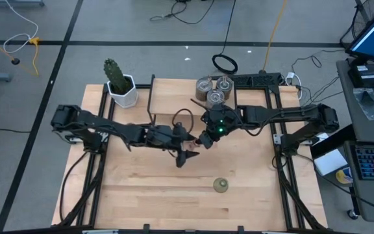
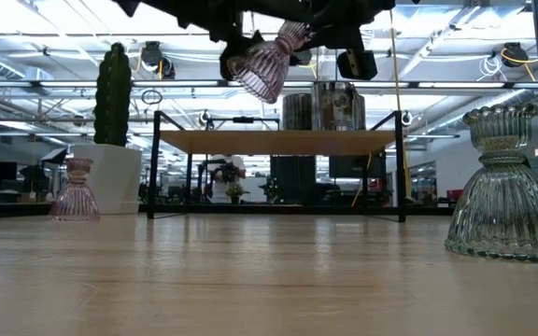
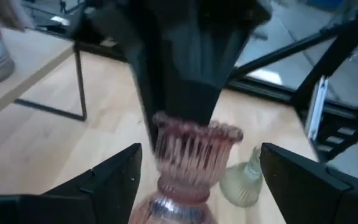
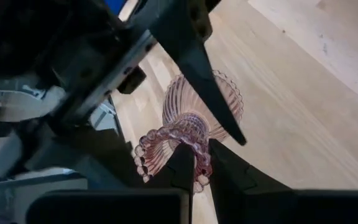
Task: Pick & Place candle stick holders
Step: Put the right purple glass candle holder on the shelf
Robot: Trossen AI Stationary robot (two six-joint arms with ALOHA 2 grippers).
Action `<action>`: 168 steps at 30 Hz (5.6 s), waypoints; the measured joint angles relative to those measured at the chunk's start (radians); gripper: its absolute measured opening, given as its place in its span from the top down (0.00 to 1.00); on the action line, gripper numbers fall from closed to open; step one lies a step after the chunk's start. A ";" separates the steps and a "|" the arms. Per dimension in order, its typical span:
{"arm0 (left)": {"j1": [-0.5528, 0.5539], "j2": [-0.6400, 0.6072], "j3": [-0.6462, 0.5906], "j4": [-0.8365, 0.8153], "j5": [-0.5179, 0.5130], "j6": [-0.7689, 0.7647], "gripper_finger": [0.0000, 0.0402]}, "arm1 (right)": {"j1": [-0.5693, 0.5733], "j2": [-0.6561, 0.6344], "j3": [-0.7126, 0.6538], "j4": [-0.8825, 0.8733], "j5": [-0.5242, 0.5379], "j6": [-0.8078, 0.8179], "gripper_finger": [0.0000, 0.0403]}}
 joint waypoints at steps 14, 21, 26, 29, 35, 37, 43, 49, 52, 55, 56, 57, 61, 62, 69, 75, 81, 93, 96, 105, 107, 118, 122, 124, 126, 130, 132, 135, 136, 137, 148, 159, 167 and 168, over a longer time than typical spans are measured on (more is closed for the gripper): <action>0.022 0.117 0.249 -0.388 -0.002 0.117 0.40 | 0.012 0.000 0.000 -0.066 0.002 -0.035 0.95; 0.025 0.116 0.268 -0.390 0.023 0.086 0.59 | 0.012 0.000 0.000 -0.074 -0.004 -0.058 0.95; 0.033 0.116 0.270 -0.397 0.059 0.078 0.68 | 0.012 0.000 0.000 -0.079 -0.009 -0.053 0.95; 0.037 0.116 0.270 -0.404 0.067 0.059 0.68 | 0.018 0.000 0.000 -0.077 -0.007 -0.053 0.95; 0.031 0.116 0.270 -0.404 0.070 0.045 0.68 | 0.024 0.000 0.000 -0.073 -0.007 -0.056 0.94; 0.028 0.116 0.270 -0.405 0.069 0.039 0.68 | 0.024 0.000 -0.001 -0.066 -0.008 -0.061 0.92; 0.006 0.115 0.272 -0.435 0.065 0.020 0.68 | 0.026 0.000 -0.001 -0.056 -0.010 -0.067 0.83; -0.014 0.119 0.267 -0.527 0.074 -0.018 0.68 | 0.024 -0.002 0.000 -0.041 -0.008 -0.065 0.74; -0.019 0.117 0.268 -0.550 0.073 -0.023 0.68 | 0.025 -0.002 0.000 -0.037 -0.009 -0.063 0.69; -0.019 0.116 0.270 -0.586 0.068 -0.039 0.68 | 0.026 -0.002 0.000 -0.035 -0.010 -0.056 0.65; -0.019 0.116 0.270 -0.609 0.069 -0.042 0.68 | 0.026 -0.002 0.000 -0.035 -0.010 -0.055 0.64; -0.020 0.116 0.270 -0.627 0.069 -0.048 0.68 | 0.025 -0.002 0.000 -0.036 -0.010 -0.055 0.63; -0.018 0.087 0.270 -0.700 0.054 -0.068 0.68 | 0.025 -0.002 0.000 -0.036 -0.057 -0.056 0.62; -0.015 0.076 0.270 -0.712 0.033 -0.068 0.68 | 0.025 -0.002 0.000 -0.039 -0.062 -0.058 0.62; 0.015 -0.049 0.269 -0.807 -0.167 -0.072 0.68 | 0.042 -0.059 -0.001 -0.186 0.013 -0.097 0.65; 0.065 -0.145 0.269 -0.786 -0.301 -0.040 0.68 | 0.082 -0.171 -0.001 -0.317 0.259 -0.157 0.72; 0.151 -0.173 0.268 -0.681 -0.344 0.071 0.68 | 0.140 -0.270 -0.001 -0.378 0.441 -0.289 0.88; 0.358 -0.171 0.244 -0.433 -0.263 0.219 0.68 | 0.236 -0.339 -0.002 -0.495 0.636 -0.471 0.99; 0.404 -0.169 0.219 -0.357 -0.234 0.226 0.68 | 0.250 -0.353 -0.006 -0.521 0.689 -0.476 1.00; 0.508 -0.155 0.114 -0.197 -0.192 0.247 0.68 | 0.254 -0.435 -0.106 -0.442 0.728 -0.472 1.00; 0.531 -0.158 0.083 -0.170 -0.198 0.238 0.68 | 0.254 -0.455 -0.133 -0.402 0.728 -0.471 1.00; 0.624 -0.156 -0.097 0.068 -0.202 0.201 0.68 | 0.254 -0.525 -0.228 -0.308 0.728 -0.471 1.00; 0.651 -0.156 -0.143 0.139 -0.213 0.195 0.68 | 0.254 -0.528 -0.237 -0.297 0.728 -0.471 1.00; 0.659 -0.156 -0.154 0.156 -0.210 0.195 0.68 | 0.254 -0.528 -0.238 -0.284 0.728 -0.472 1.00; 0.663 -0.156 -0.156 0.147 -0.199 0.195 0.68 | 0.254 -0.528 -0.238 -0.274 0.728 -0.474 1.00; 0.666 -0.156 -0.156 0.149 -0.197 0.200 0.68 | 0.254 -0.528 -0.238 -0.270 0.734 -0.474 1.00; 0.666 -0.147 -0.156 0.152 -0.198 0.202 0.68 | 0.254 -0.528 -0.238 -0.270 0.734 -0.474 1.00; 0.666 -0.121 -0.156 0.146 -0.198 0.203 0.68 | 0.254 -0.528 -0.238 -0.270 0.735 -0.474 1.00; 0.665 -0.110 -0.156 0.153 -0.197 0.203 0.68 | 0.254 -0.528 -0.238 -0.270 0.735 -0.474 1.00; 0.665 -0.101 -0.156 0.159 -0.197 0.203 0.68 | 0.254 -0.528 -0.238 -0.270 0.735 -0.474 1.00; 0.673 -0.094 -0.156 0.160 -0.224 0.211 0.68 | 0.254 -0.528 -0.238 -0.270 0.733 -0.449 1.00; 0.674 -0.097 -0.155 0.110 -0.234 0.181 0.64 | 0.254 -0.528 -0.238 -0.271 0.735 -0.452 1.00; 0.663 -0.096 -0.155 0.086 -0.234 0.169 0.58 | 0.254 -0.528 -0.238 -0.250 0.735 -0.452 1.00; 0.660 -0.096 -0.155 0.087 -0.234 0.169 0.59 | 0.254 -0.528 -0.238 -0.246 0.734 -0.452 1.00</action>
